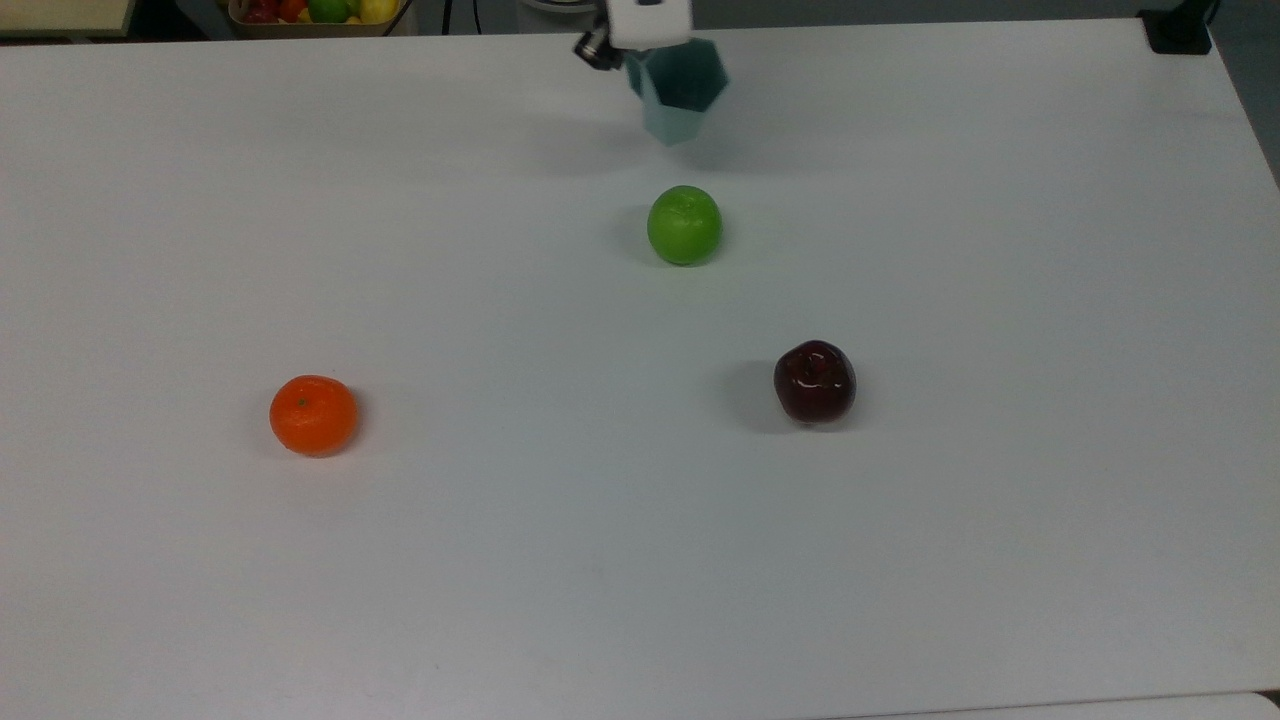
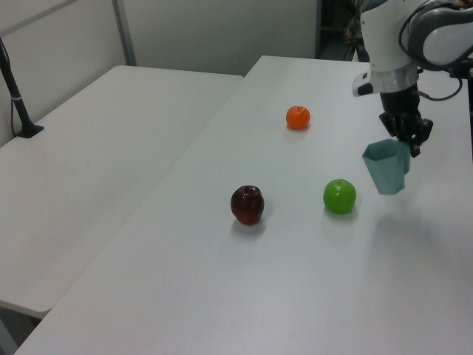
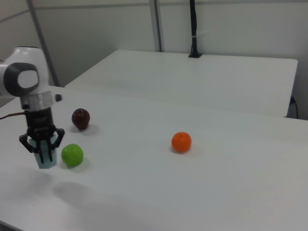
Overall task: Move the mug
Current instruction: 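Carry the mug past the green apple toward the dark red apple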
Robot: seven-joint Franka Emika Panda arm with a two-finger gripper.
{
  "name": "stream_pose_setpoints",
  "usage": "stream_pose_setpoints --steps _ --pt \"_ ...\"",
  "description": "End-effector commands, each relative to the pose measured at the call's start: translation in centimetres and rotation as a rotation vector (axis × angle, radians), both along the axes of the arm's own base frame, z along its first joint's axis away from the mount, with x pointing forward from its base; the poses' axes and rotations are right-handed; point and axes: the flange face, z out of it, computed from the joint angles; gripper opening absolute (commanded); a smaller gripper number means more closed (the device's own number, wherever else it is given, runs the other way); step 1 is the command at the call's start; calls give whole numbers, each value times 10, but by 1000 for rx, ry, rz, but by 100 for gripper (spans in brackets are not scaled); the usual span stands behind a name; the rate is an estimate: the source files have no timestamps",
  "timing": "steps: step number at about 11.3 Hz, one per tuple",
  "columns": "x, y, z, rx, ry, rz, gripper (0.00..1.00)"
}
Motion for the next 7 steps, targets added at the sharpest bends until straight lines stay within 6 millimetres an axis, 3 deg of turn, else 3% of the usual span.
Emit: stream_pose_setpoints --steps 1,4,6,7 --pt "10 76 15 21 -129 51 14" --pt "60 111 7 47 -220 57 14" --pt "85 123 -12 40 -219 50 14" --pt "87 137 -26 36 -215 80 14"
